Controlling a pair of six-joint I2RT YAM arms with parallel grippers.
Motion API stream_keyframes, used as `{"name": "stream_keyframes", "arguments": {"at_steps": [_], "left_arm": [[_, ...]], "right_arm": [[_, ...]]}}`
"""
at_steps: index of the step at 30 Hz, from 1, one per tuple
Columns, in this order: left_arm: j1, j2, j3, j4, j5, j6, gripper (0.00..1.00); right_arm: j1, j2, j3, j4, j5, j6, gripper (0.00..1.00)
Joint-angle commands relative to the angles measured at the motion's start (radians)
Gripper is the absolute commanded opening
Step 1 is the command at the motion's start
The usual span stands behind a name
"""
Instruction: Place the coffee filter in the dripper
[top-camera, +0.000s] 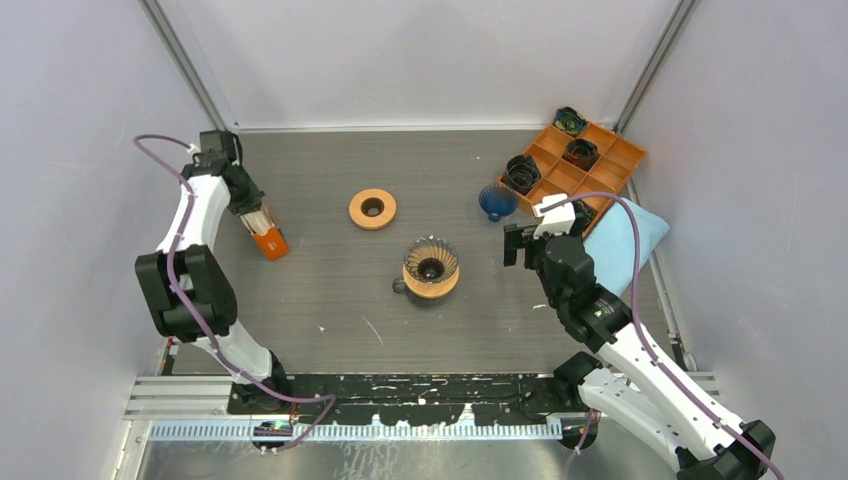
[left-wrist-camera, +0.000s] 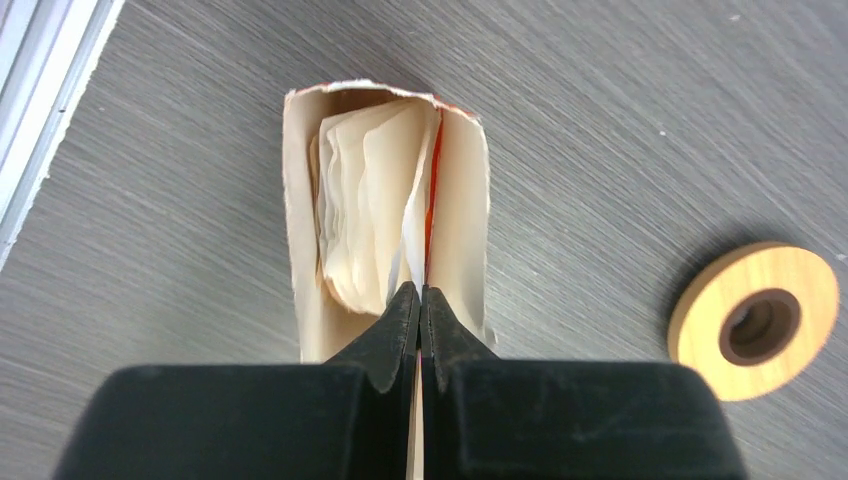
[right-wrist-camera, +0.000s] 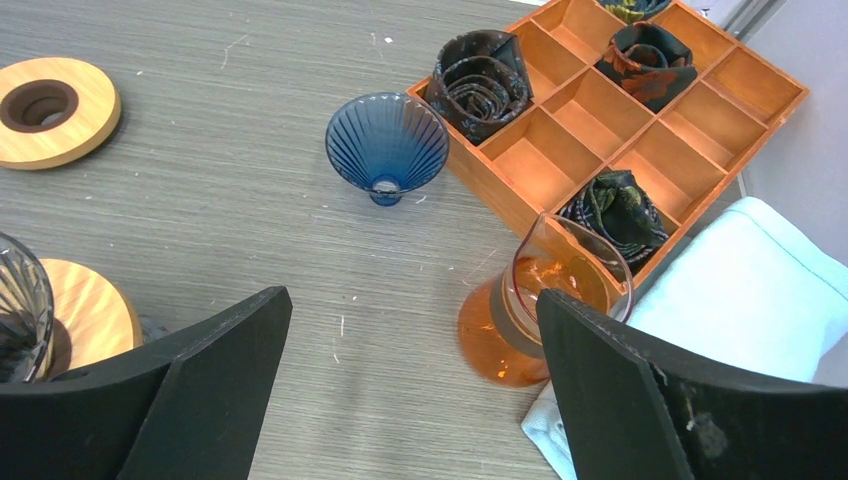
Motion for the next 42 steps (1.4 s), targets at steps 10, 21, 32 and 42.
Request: {"name": "stream_keyframes", "arguments": {"at_steps": [10,21,32,42], "left_arm": [[0.008,-0.346,0.008,-0.102,0.156,-0.008,0.0],[-0.03,-0.567,0.012,-0.126,0.344,-0.137,0.0],[-0.328,-0.669,-0.06,-0.005,0.237,-0.313,0.0],[-0.617,-0.672,-0.108,0.137,0.05,-0.454,0.0]], "right_arm": [[-0.004,0.004,0.1,0.021,-0.163,-0.023,1.0],[-0.004,0.113,0.244,0.009,-0.345,-0.047,1.0],[0.023,0.196,0.353,0.034,-0.463,0.007,0.98],[0.191,0.283,0.383,0.159,-0.389,-0.006,0.95]]}}
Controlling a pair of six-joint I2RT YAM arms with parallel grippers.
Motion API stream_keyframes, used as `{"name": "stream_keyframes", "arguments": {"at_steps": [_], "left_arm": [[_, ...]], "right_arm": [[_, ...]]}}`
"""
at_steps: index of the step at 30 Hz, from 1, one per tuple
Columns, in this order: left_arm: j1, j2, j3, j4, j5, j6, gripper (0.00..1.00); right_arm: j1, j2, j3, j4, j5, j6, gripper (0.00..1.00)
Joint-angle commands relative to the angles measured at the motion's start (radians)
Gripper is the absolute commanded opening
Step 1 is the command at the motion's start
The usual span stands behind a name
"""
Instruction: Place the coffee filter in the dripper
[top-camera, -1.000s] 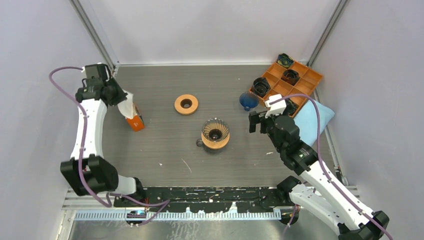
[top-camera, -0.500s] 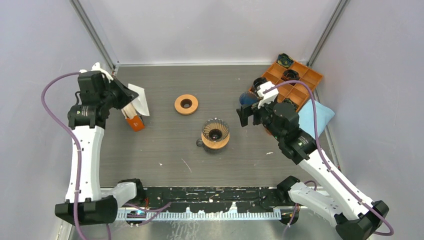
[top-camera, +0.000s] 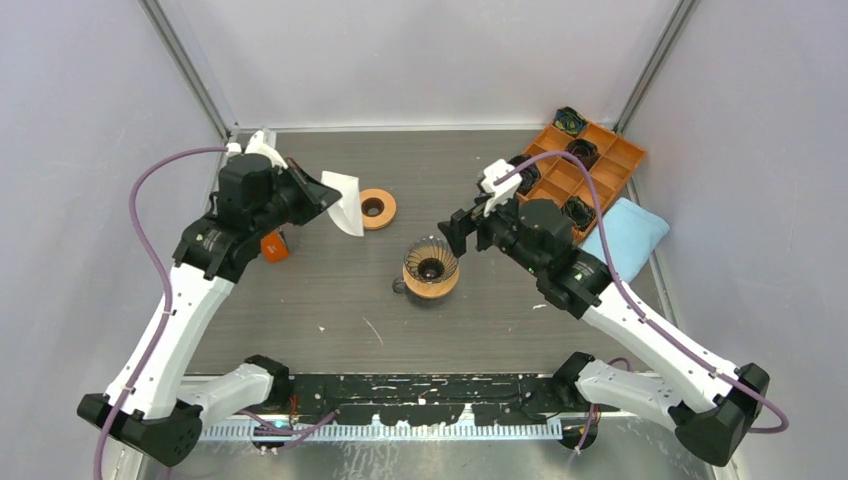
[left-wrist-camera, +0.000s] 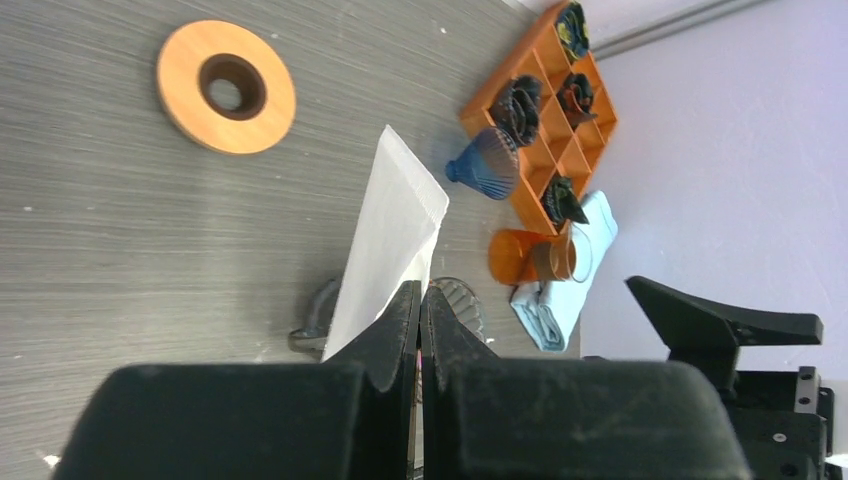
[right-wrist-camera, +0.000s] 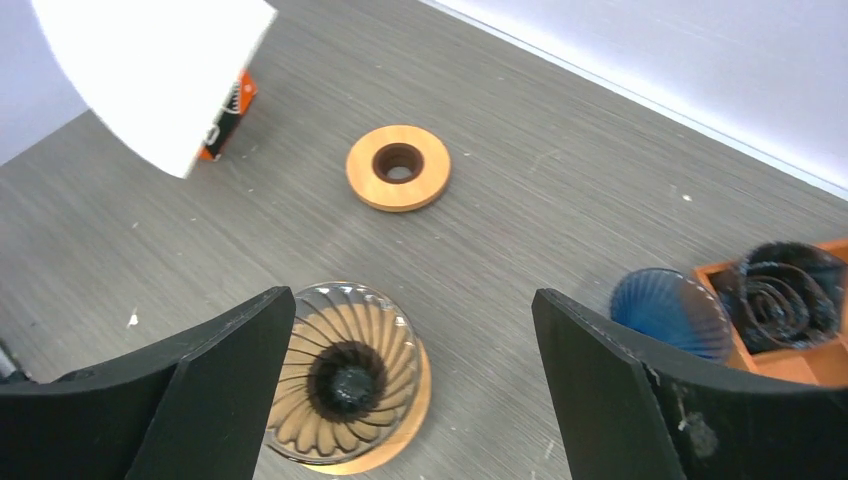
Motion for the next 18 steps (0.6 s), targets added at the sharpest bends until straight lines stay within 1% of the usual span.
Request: {"name": "stream_keyframes", "arguments": {"at_steps": [1,6,8,13,18], "left_arm": [[-0.108,-0.01,-0.01,0.137,-0.137,-0.076,0.0],[-0.222,0.009,-0.03,0.21,-0.215,-0.125,0.0],[-0.251,0.024,-0.026,0.225,-0.238,-0.139,0.0],[-0.309,0.061,-0.014,0.245,-0.276,-0.163,0.0],[-0.334,0.07,-0.018,0.271,-0.302,-0.184,0.0]], "right_arm": [[0.088,0.031,0.066,0.129,0.054,-0.015,0.95],[0.196,0.068,0.076,0.206,0.131,-0.065,0.92],[0.231,0.081,0.078,0.239,0.154,-0.09,0.91],[0.311,0.118,0.088,0.299,0.238,-0.169,0.89],[0.376,0.162,0.105,0.359,0.331,-0.254,0.85]]}}
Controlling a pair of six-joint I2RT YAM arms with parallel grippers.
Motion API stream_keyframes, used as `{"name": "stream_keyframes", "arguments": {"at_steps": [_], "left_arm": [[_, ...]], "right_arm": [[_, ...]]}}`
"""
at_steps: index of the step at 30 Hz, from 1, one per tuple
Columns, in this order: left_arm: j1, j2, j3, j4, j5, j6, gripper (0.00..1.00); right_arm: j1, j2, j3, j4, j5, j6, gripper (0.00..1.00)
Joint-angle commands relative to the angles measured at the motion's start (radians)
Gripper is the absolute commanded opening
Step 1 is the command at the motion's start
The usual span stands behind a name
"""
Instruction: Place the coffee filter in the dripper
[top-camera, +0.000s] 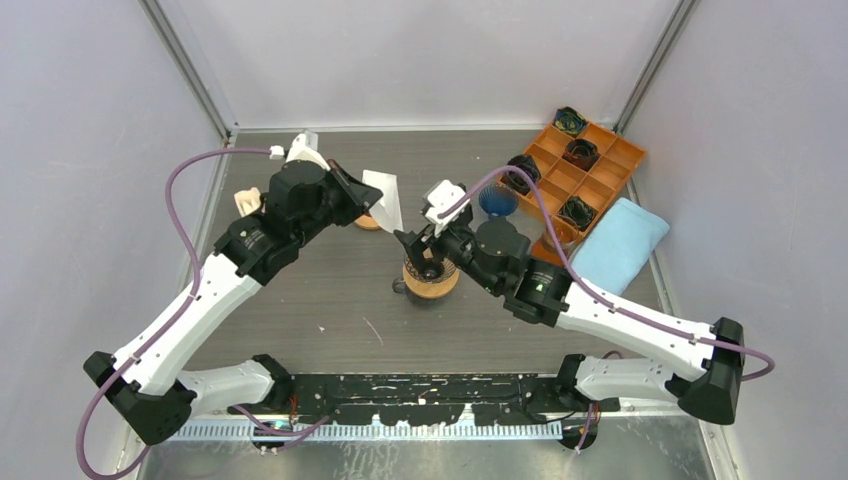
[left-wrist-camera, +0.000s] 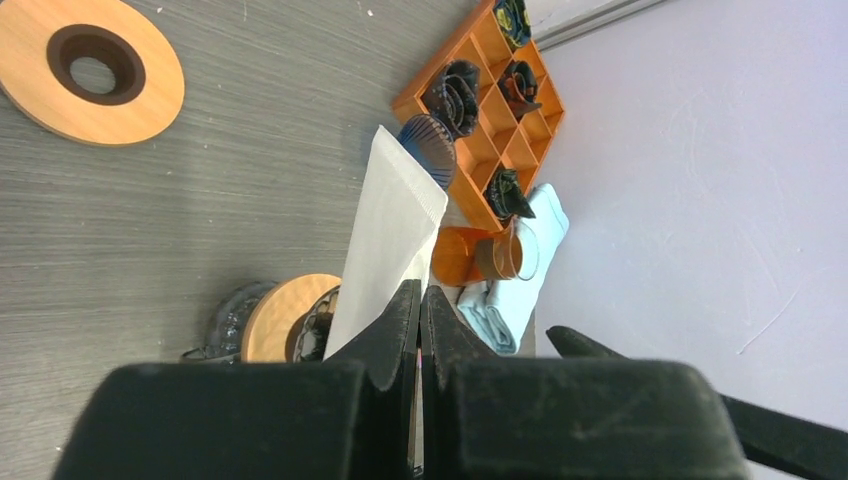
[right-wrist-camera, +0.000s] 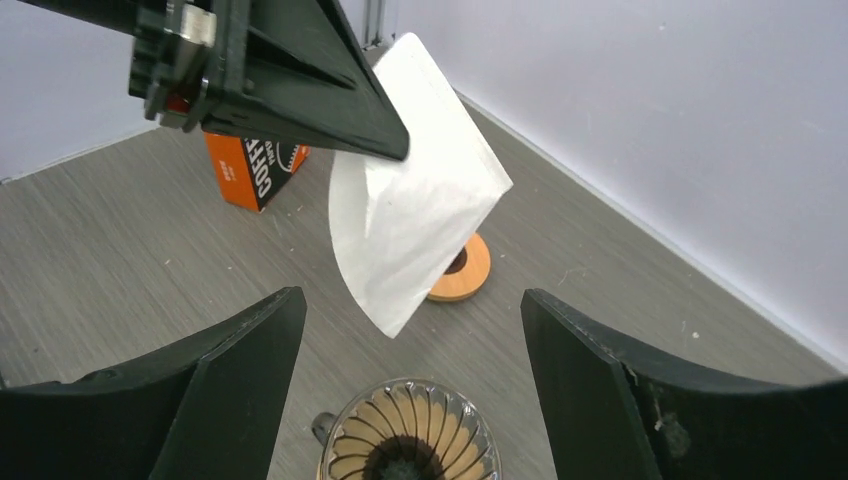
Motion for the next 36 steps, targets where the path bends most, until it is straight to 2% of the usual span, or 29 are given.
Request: {"name": "stream_keyframes", "arguments": {"at_steps": [1,7,22,31,36], "left_arm": [[-0.016,-0.005,0.014,0.099,-0.057,-0.03,0.0],[-0.018,-0.002,0.007,0.127,-0.052,-0.035,0.0],[-0.034,0.004,0.002,0.142,-0.043,-0.066,0.0],[-0.048,-0.004,-0.011,0.147,-0.048,-0.09,0.0],[-0.051,-0.011,-0.02,0.148,-0.045,-0.104,0.0]], "right_arm": [[0.05,0.033,0.061,0.147,0.132,-0.119,0.84],[0.07,0.106,0.094,0.214,0.197,-0.211,0.8],[0.07,0.225,0.119,0.312,0.245,-0.306,0.69],[0.069,0.269,0.103,0.391,0.29,-0.382,0.57],[0.07,0.282,0.09,0.42,0.302,-0.417,0.47]]}}
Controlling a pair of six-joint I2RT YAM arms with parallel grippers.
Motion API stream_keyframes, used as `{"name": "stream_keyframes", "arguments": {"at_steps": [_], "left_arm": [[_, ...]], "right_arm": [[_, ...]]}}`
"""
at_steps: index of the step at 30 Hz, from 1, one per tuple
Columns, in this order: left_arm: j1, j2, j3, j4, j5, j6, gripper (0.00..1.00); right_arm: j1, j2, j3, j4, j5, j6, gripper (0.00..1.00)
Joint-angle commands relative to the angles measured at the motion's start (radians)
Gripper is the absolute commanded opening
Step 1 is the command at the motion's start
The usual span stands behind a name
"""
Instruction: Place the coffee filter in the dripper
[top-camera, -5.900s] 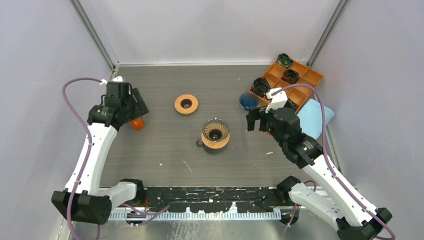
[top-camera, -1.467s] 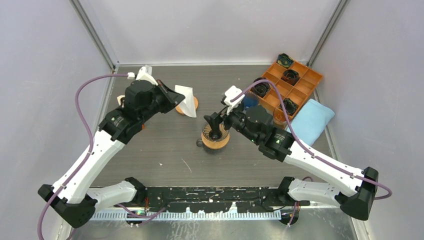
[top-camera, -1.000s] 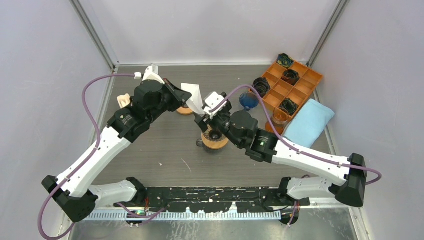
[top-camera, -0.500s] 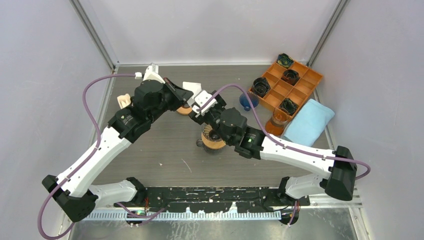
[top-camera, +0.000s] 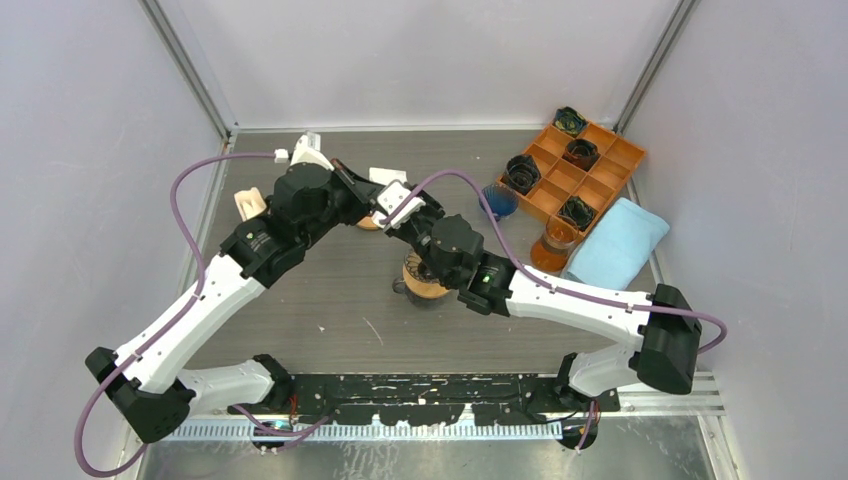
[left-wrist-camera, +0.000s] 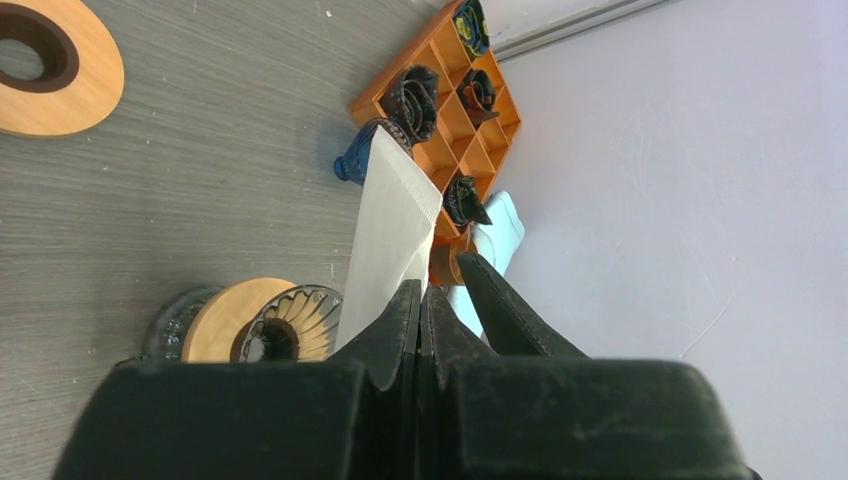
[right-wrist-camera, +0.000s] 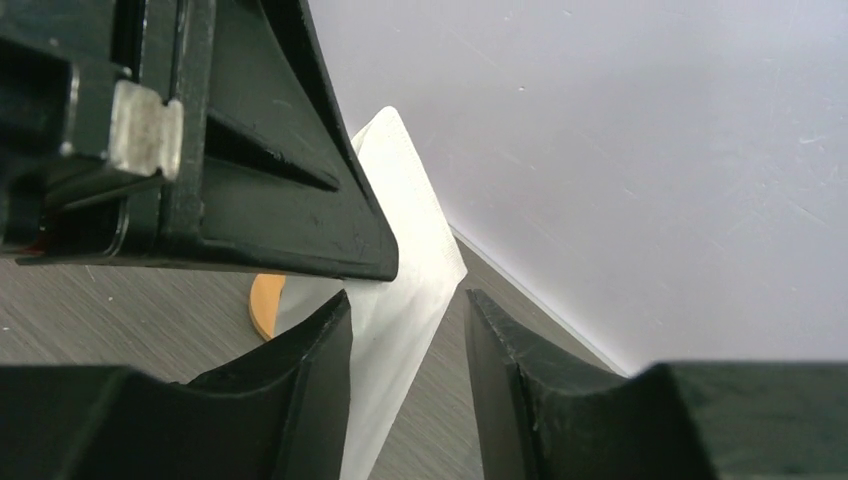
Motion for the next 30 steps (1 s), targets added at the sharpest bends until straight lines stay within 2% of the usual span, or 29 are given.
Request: {"name": "stream_keyframes", "arguments": {"at_steps": [1,4,13,15,17,22,30], "left_arm": [[-0.008,-0.019,-0.003,0.071,-0.014,-0.017,0.0],[-0.008,-0.022,-0.002,0.071,-0.012,-0.018,0.0],[-0.009,-0.05,0.0,0.07,-0.01,-0.015,0.0],[-0.008,-0.06,0.0,0.073,-0.007,-0.008,0.01],[-0.008,-0.071,-0.001,0.073,-0.002,-0.003,0.14],[-0.008,-0.108,0.022,0.056,0.011,0.041,0.41],[-0.009,-0.2,0.016,-0.049,-0.005,0.071,0.61]], "right_arm": [[0.005,0.009,0.016,0.109,0.041,-0.051,0.45],[0.005,0.009,0.004,0.122,0.049,-0.066,0.37],[0.005,-0.009,0.021,0.048,0.034,-0.039,0.02],[0.005,-0.019,0.029,0.021,0.026,-0.017,0.01],[0.005,-0.027,0.051,-0.028,0.024,0.007,0.01],[0.005,-0.04,0.105,-0.144,0.046,0.071,0.01],[0.005,-0.052,0.219,-0.371,0.13,0.23,0.01]]}}
